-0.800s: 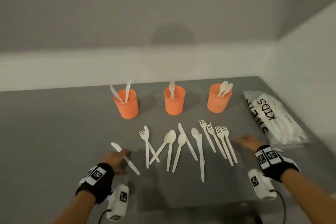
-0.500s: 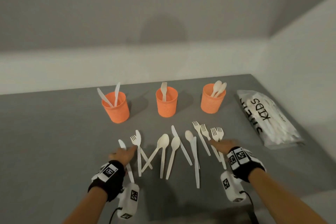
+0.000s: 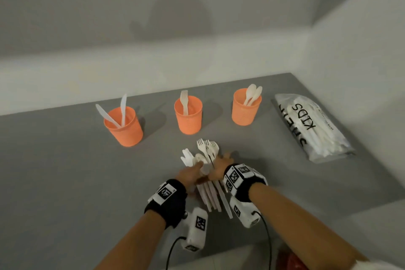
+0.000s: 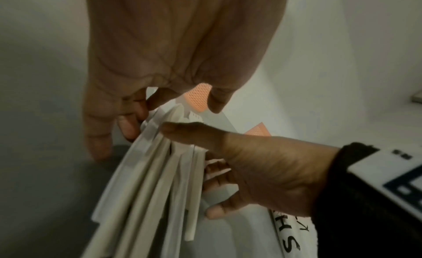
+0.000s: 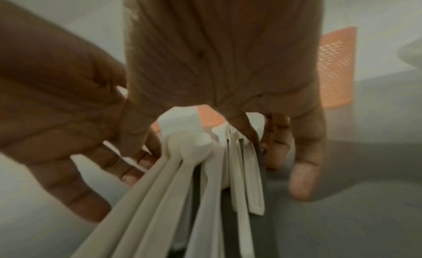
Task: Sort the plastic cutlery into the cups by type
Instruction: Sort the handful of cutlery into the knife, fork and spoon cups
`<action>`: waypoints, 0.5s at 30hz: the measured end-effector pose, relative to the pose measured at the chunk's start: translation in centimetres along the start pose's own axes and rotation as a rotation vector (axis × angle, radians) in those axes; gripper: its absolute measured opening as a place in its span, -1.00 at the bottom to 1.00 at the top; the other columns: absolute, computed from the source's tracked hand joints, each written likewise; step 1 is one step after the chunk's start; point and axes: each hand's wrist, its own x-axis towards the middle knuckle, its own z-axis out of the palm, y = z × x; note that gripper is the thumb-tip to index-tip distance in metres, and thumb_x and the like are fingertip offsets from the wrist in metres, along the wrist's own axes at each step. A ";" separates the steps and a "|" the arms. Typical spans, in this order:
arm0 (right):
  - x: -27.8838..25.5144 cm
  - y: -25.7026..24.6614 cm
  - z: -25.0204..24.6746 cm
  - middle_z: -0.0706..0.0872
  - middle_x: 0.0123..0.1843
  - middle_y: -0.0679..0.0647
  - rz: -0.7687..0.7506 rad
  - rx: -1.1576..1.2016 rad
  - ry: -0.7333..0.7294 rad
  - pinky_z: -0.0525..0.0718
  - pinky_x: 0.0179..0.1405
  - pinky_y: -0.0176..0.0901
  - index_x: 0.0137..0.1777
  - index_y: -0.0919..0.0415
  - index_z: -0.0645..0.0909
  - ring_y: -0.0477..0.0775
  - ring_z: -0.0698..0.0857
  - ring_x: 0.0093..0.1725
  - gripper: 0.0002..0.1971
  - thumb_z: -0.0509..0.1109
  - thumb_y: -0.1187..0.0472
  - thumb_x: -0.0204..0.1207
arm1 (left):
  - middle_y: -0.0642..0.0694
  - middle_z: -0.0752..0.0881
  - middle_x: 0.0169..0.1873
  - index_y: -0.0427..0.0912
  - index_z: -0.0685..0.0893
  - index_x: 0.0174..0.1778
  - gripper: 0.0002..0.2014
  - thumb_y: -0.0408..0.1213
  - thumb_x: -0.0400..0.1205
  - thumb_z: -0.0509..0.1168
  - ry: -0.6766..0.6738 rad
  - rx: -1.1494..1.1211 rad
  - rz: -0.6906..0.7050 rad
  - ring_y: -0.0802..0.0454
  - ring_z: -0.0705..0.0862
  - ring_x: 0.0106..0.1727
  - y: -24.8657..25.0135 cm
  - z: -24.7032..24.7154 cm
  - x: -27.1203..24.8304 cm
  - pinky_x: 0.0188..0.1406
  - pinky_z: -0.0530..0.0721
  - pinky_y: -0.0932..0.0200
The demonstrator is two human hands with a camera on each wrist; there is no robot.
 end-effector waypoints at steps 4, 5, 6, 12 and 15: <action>-0.9 -0.9 0.4 0.11 0.60 0.35 -0.009 -0.072 0.118 0.29 0.50 0.07 0.59 0.35 0.04 0.35 0.22 0.55 -0.21 0.40 0.11 0.51 | -0.14 0.61 -0.47 -0.23 0.52 -0.23 -0.66 -0.03 0.70 0.09 -0.076 -0.141 -0.058 0.04 0.53 -0.66 -0.1 -0.3 0.4 -0.66 0.51 0.36; -0.8 -1.1 0.6 0.16 0.58 0.35 -0.027 -0.077 0.143 0.34 0.47 0.07 0.56 0.36 0.10 0.33 0.25 0.53 -0.31 0.35 0.18 0.54 | -0.12 0.55 -0.51 -0.22 0.48 -0.31 -0.64 -0.03 0.68 0.10 -0.087 -0.195 -0.078 0.05 0.48 -0.63 0.0 -0.3 0.3 -0.63 0.53 0.35; -0.8 -1.4 0.7 0.20 0.56 0.35 -0.032 -0.080 0.150 0.38 0.44 0.07 0.53 0.36 0.15 0.32 0.28 0.52 -0.39 0.31 0.22 0.57 | -0.13 0.52 -0.48 -0.22 0.48 -0.32 -0.65 -0.04 0.67 0.13 -0.107 -0.231 -0.098 0.04 0.47 -0.56 0.0 -0.3 0.6 -0.54 0.56 0.30; -0.3 -1.6 1.3 0.38 0.44 0.32 -0.048 -0.081 0.179 0.49 0.33 0.06 0.42 0.32 0.29 0.29 0.37 0.45 -0.53 0.31 0.34 0.54 | -0.17 0.53 -0.42 -0.28 0.55 -0.30 -0.68 -0.09 0.63 0.21 -0.136 -0.381 -0.086 -0.05 0.54 -0.39 -0.2 -0.4 -0.5 -0.35 0.56 0.15; -0.3 -2.3 1.6 0.37 0.46 0.30 -0.050 -0.068 0.188 0.46 0.36 0.04 0.41 0.34 0.30 0.28 0.34 0.48 -0.53 0.30 0.41 0.51 | -0.20 0.62 -0.33 -0.32 0.62 -0.04 -0.61 -0.01 0.67 0.13 -0.151 -0.449 -0.059 -0.04 0.61 -0.38 -0.6 -0.3 -0.8 -0.39 0.61 0.16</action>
